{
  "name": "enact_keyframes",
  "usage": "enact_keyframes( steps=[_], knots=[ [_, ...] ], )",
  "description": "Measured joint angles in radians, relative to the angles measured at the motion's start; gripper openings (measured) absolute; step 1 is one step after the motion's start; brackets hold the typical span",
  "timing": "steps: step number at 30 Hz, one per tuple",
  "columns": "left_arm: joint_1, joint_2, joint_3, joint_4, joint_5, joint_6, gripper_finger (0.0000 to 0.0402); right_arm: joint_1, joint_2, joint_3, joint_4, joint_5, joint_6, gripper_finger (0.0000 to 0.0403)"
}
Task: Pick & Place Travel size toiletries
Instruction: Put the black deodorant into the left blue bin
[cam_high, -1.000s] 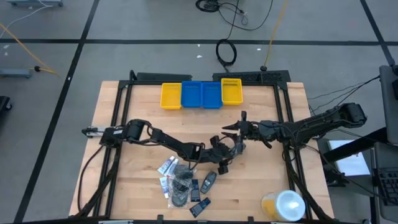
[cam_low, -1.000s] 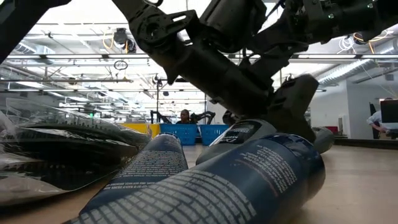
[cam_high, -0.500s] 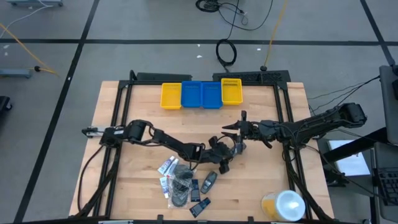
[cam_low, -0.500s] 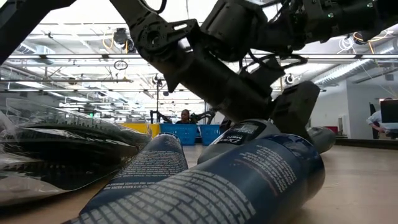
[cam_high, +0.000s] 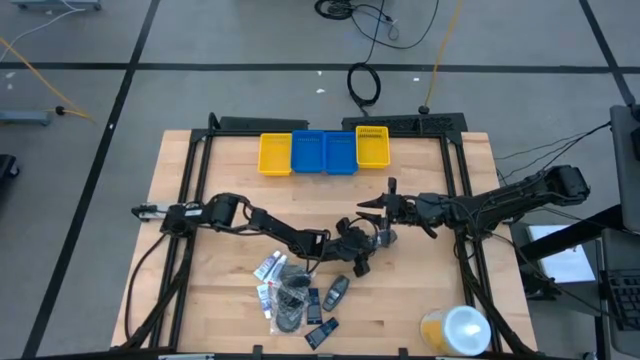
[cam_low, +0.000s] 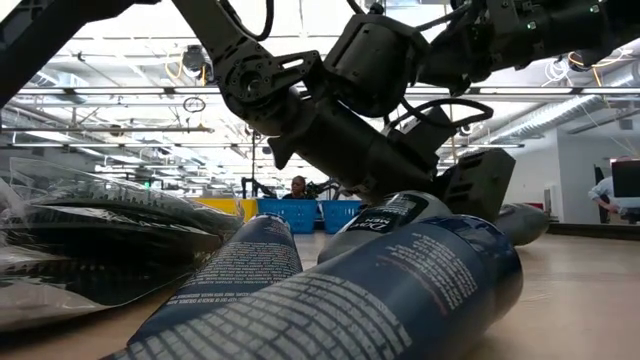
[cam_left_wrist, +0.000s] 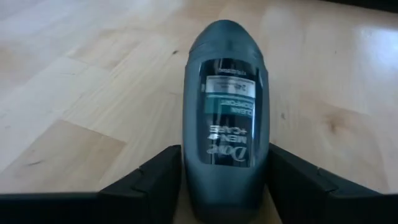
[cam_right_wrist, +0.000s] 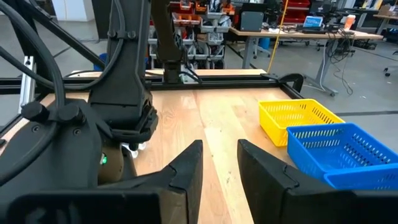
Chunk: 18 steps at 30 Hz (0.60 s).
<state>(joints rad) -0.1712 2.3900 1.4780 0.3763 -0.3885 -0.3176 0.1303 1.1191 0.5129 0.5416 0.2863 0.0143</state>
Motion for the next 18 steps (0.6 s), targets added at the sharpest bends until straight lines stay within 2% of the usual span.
enact_keyframes(
  steps=[5,13,18],
  knots=[
    [0.014,-0.003,0.001,-0.031,0.046,-0.002,0.0146,0.000,0.000,0.000,0.000,0.001,0.000,0.0094],
    [0.007,-0.001,0.000,-0.008,0.076,0.100,0.0147,0.000,0.000,0.000,-0.001,0.000,0.000,0.0094],
    [0.004,-0.013,0.000,-0.033,0.074,0.110,0.0147,0.000,0.000,0.000,-0.001,-0.001,-0.003,0.0096]
  ],
)
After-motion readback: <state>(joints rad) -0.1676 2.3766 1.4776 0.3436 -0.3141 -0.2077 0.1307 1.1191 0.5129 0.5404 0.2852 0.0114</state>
